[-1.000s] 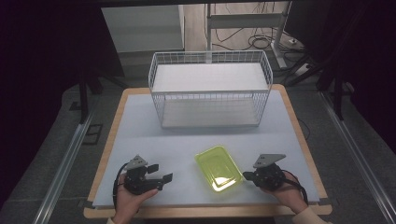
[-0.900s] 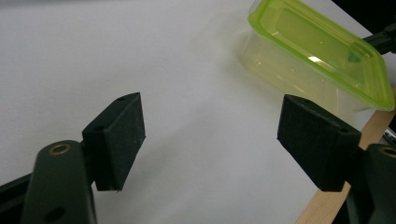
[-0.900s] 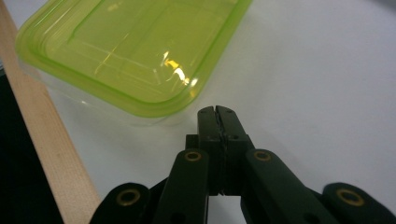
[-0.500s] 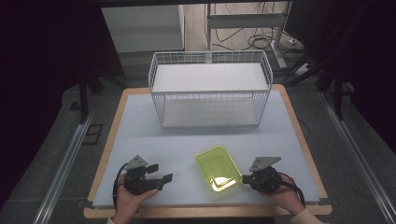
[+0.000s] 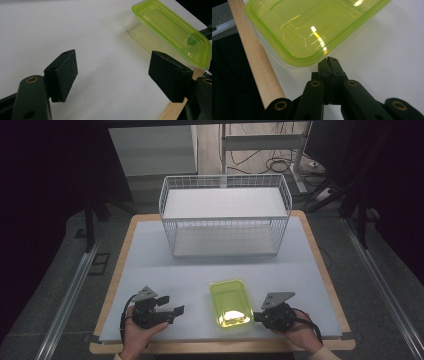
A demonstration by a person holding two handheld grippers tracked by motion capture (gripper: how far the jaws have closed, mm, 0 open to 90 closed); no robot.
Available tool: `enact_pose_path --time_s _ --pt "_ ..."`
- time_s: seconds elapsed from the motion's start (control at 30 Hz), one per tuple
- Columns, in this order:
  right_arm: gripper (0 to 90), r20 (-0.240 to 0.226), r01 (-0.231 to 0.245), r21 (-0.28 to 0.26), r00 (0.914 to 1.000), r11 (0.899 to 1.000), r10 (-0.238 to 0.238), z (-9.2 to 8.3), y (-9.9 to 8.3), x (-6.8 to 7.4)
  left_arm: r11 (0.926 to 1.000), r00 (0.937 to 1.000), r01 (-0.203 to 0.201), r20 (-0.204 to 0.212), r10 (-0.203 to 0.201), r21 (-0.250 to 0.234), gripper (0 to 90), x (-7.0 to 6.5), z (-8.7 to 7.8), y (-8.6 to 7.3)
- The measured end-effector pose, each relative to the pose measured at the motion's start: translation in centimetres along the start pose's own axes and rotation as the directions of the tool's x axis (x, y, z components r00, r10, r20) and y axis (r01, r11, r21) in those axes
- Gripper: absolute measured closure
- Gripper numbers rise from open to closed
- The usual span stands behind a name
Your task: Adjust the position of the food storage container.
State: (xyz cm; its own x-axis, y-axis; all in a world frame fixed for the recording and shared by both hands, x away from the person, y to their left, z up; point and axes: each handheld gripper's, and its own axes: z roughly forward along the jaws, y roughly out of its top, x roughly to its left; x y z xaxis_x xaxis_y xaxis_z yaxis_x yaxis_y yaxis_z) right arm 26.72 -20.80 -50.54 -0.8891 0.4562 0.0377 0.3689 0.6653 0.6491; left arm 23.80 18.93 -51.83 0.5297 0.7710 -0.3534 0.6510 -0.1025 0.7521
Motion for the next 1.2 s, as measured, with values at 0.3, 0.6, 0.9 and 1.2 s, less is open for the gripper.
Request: enact_pose_path --time_s 0.3,0.6,0.9,1.2 --pt "90.0 -0.039 0.03 -0.008 0.9988 1.0 -0.03 1.0 0.9 1.3 1.0 1.0 -0.002 -0.001 0.002 0.0 23.4 0.1 -0.1 0.0" --pt "90.0 -0.077 0.055 0.007 0.9956 0.998 -0.054 1.6 1.0 2.7 1.0 1.0 0.004 0.0 -0.004 -0.002 23.3 0.1 -0.1 0.0" --pt "90.0 -0.091 0.064 -0.006 0.9938 0.998 -0.065 2.1 1.5 3.5 1.0 1.0 0.001 -0.001 -0.001 -0.001 23.3 0.1 -0.1 0.0" --pt "90.0 -0.102 0.076 -0.016 0.9918 0.997 -0.077 3.4 2.6 4.6 1.0 1.0 0.005 -0.001 -0.005 -0.007 23.3 0.1 -0.2 0.0"
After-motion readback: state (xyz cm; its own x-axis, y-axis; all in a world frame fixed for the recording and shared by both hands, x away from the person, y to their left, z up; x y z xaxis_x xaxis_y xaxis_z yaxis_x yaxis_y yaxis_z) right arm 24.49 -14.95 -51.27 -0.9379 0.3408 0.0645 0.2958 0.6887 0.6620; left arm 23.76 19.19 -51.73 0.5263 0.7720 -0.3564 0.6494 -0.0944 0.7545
